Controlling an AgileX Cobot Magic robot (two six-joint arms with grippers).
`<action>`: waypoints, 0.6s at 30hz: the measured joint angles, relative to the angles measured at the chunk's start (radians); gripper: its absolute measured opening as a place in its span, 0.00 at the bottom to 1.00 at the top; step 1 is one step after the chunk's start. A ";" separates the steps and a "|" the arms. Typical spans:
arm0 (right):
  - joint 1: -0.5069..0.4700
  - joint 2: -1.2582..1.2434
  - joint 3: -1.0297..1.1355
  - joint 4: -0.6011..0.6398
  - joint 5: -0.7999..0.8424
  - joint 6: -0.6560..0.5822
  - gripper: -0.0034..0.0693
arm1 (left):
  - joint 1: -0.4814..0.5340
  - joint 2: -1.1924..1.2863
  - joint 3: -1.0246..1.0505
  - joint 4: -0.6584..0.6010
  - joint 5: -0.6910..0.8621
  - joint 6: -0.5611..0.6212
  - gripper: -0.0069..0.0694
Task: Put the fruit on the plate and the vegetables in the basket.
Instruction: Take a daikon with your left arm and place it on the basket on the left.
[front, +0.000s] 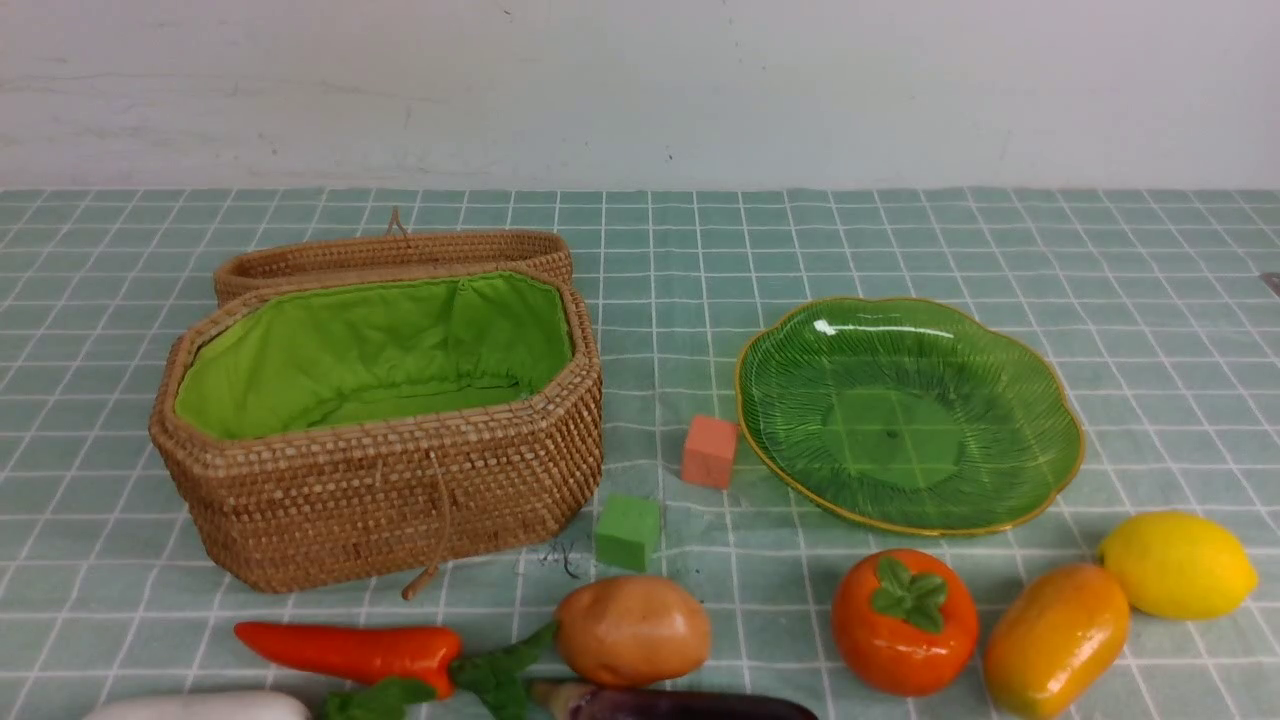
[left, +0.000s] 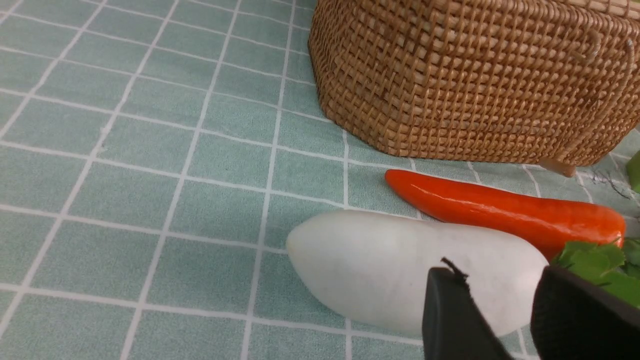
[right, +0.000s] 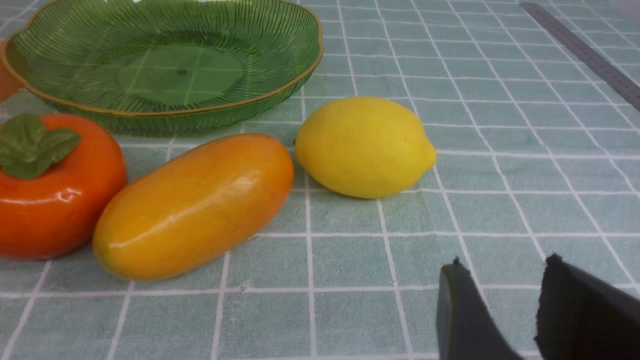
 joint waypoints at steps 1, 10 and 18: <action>0.000 0.000 0.000 0.000 0.000 0.000 0.38 | 0.000 0.000 0.000 0.000 0.000 0.000 0.40; 0.000 0.000 0.000 0.000 0.000 0.000 0.38 | 0.000 0.000 0.000 0.000 0.000 0.000 0.40; 0.000 0.000 0.000 0.000 0.000 0.000 0.38 | 0.000 0.000 0.000 0.055 -0.001 0.000 0.40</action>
